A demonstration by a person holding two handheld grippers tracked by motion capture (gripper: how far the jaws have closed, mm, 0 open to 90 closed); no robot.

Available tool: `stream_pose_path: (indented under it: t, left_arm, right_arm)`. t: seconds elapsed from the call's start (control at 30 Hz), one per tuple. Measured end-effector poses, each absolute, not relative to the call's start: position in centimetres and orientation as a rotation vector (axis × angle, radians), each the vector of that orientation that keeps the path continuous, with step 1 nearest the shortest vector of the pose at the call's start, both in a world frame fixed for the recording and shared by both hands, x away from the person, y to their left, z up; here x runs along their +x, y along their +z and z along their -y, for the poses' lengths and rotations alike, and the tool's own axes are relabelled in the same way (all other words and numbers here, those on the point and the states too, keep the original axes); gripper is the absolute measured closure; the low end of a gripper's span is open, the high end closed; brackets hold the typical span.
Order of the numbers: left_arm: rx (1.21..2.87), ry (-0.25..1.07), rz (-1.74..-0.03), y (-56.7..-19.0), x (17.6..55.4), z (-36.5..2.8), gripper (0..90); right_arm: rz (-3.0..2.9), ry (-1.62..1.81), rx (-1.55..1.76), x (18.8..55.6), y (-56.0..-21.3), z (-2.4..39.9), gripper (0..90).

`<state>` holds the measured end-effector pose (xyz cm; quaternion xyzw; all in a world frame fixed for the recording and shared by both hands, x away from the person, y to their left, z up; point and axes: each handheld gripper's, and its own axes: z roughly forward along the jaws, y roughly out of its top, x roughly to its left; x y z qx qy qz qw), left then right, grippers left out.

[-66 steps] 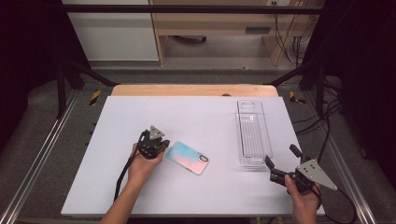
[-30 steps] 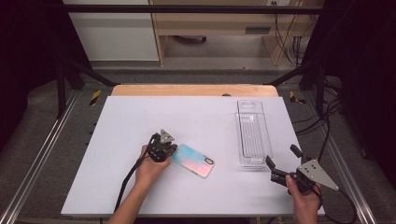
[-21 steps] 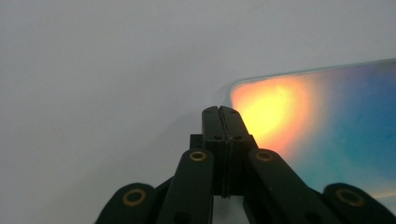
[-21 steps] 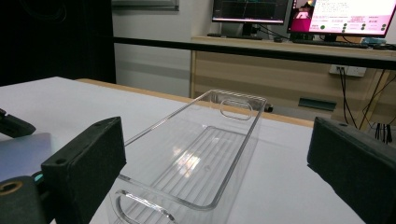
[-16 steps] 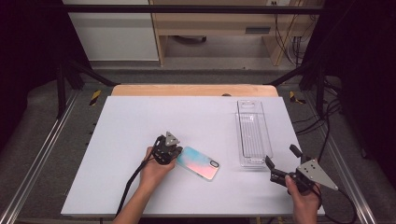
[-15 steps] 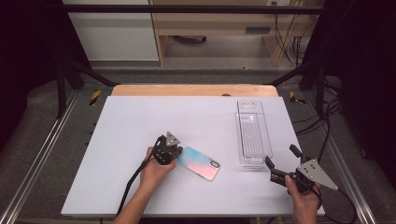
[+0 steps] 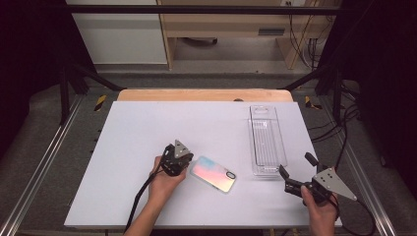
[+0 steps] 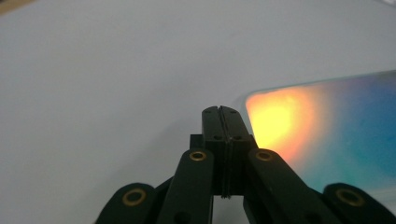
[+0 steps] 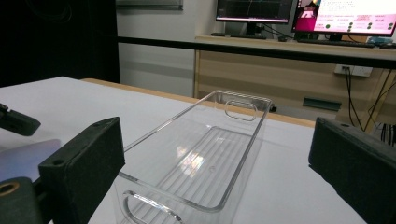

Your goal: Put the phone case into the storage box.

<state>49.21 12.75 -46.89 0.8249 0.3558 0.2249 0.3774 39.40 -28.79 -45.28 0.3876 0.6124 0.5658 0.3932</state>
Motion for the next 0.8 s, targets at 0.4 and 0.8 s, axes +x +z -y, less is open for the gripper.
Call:
stream_pose_path:
  t: [0.4,0.8]
  left_arm:
    - [1.768,0.783,-0.903,-44.8,43.0,-19.8,63.2]
    - [1.538,0.769,-0.994,-46.2,40.7,-25.2,10.1]
  right_arm:
    - [-1.557,1.428,1.019,38.8,-44.3,28.5,2.2]
    - [-1.652,1.424,0.950,38.3,-41.8,26.3,3.9]
